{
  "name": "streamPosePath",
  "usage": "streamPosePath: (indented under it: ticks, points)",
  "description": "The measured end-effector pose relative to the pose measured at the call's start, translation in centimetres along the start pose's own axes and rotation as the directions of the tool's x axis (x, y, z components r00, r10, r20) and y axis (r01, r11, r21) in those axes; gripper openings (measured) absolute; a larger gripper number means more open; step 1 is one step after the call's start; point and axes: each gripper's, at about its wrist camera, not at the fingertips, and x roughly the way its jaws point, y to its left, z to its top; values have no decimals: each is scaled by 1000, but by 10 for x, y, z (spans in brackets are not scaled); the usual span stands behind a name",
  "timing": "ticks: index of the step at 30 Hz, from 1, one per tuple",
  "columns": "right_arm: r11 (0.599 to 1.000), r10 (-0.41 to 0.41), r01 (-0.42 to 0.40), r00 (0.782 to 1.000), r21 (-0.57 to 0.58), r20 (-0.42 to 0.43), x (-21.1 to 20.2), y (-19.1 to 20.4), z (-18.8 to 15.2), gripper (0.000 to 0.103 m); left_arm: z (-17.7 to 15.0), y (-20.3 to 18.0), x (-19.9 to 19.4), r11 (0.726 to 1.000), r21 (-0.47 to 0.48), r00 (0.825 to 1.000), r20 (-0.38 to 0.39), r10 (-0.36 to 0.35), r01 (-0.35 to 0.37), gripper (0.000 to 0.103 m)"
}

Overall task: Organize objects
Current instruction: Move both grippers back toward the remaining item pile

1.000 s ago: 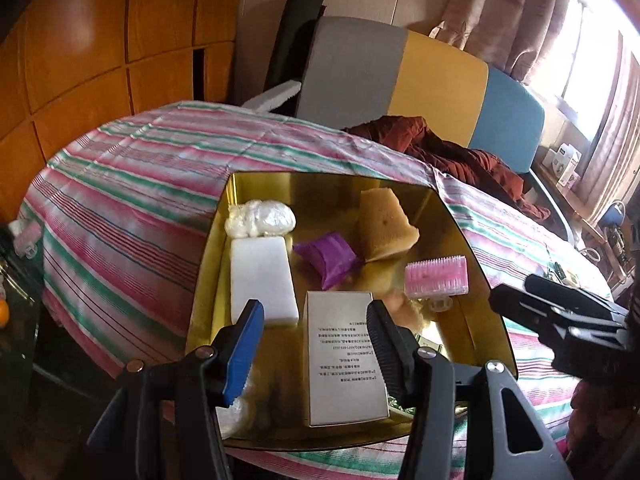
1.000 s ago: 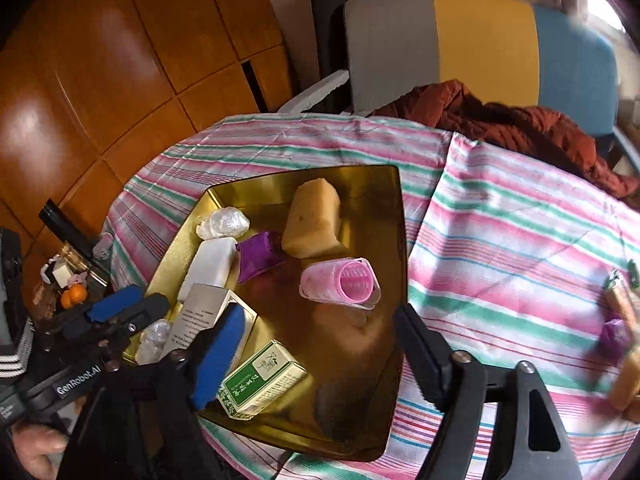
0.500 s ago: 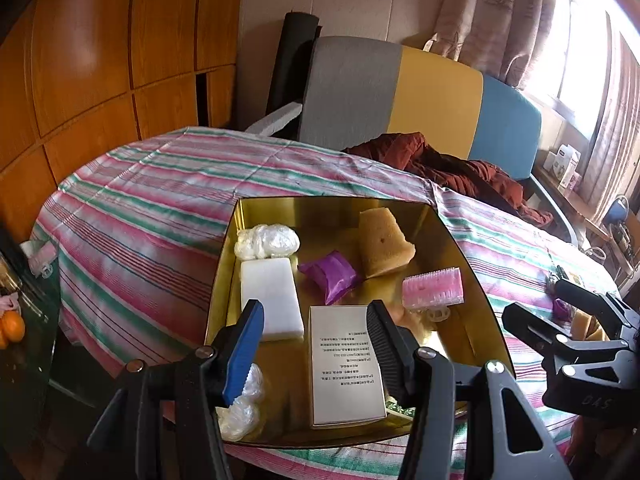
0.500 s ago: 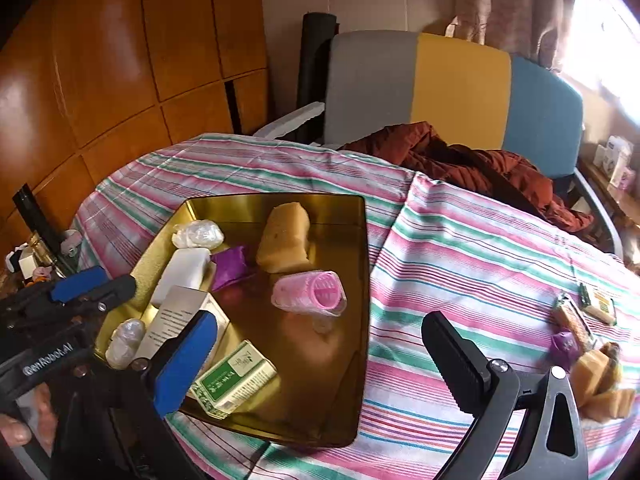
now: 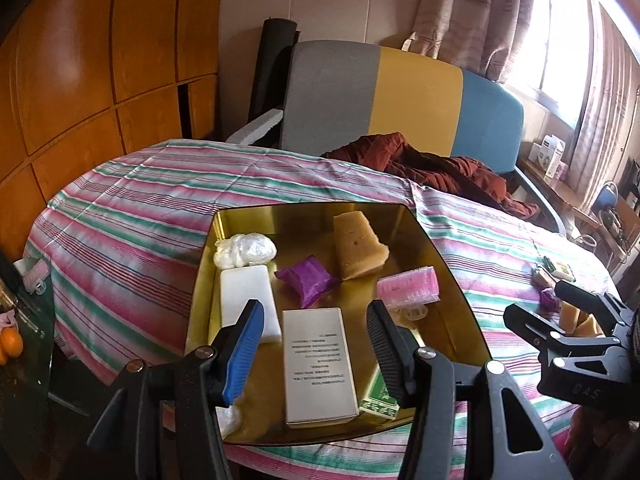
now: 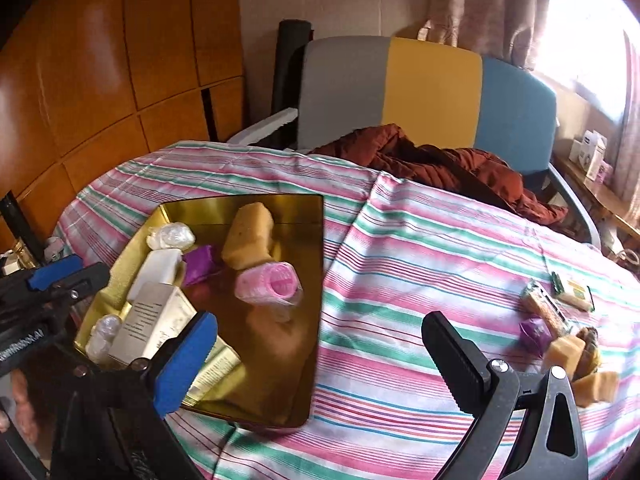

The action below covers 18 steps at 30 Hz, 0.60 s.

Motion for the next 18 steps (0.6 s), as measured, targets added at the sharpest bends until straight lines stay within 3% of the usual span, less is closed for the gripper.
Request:
streamPosePath:
  ticks: [6,11,18]
  points:
    - [998,-45,47,998,53,-35,3,-35,-4,103,6,-16,0,999,41,999,6,-36,36,54]
    - [982,-91,102,993,157,-72,1,-88,-8,103,14,-34,6,994,68,996,-9,-84,84,54]
    - [908,-161,190,981,374,-107,-20,-189,-15,103,23,-71,11,975,136,984,-30,-173,176,54]
